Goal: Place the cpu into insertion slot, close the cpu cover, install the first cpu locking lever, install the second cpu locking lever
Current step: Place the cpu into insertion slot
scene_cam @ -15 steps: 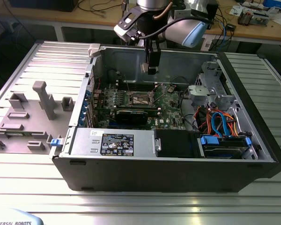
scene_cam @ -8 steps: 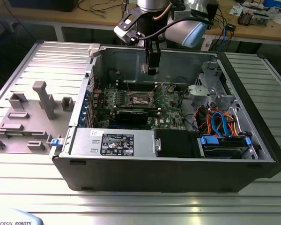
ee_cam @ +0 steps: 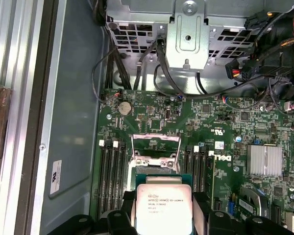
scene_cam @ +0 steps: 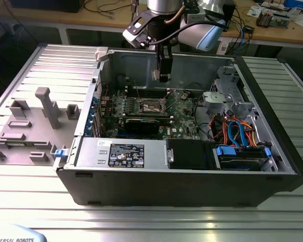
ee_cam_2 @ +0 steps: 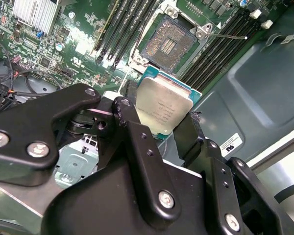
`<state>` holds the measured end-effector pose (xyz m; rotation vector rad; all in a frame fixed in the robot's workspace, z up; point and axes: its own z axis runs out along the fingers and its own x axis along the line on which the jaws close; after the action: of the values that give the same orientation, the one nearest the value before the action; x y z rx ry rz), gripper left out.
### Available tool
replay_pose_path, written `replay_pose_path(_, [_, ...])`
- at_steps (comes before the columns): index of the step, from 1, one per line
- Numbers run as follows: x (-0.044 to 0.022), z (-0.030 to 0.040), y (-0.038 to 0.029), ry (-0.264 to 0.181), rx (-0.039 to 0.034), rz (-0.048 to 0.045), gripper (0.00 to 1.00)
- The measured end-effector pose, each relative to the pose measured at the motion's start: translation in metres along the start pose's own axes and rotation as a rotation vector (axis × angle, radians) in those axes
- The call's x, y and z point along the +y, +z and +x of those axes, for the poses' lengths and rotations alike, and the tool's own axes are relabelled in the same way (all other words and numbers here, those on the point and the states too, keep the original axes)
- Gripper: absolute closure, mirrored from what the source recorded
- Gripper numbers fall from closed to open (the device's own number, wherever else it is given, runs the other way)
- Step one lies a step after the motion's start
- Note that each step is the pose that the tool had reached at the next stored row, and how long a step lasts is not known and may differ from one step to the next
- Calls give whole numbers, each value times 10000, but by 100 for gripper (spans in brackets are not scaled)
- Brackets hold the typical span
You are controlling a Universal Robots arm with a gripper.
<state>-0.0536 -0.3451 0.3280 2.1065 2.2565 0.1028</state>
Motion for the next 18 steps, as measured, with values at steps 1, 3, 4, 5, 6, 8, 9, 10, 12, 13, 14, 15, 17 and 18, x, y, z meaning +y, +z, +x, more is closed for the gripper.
replay_pose_path(1, [0,0,0,0,0,0,46])
replay_pose_path(3, [0,0,0,0,0,0,46])
replay_pose_path(4, [0,0,0,0,0,1,46])
replay_pose_path(5, [0,0,0,0,0,0,46])
replay_pose_path(6, [0,0,1,0,0,0,46])
replay_pose_path(8, [0,0,1,0,0,0,46])
replay_pose_path(9, [0,0,6,0,4,-2,46])
replay_pose_path(10, [-1,0,17,0,5,-4,46])
replay_pose_path(12, [-5,1,61,25,-2,0,46])
replay_pose_path(13, [-10,5,96,166,-14,-1,46])
replay_pose_path(14, [-11,9,120,252,-21,-2,46])
replay_pose_path(15, [-15,11,138,313,-26,-2,46])
replay_pose_path(17, [-34,14,189,401,-34,-2,46])
replay_pose_path(18, [-46,14,206,413,-36,-3,46])
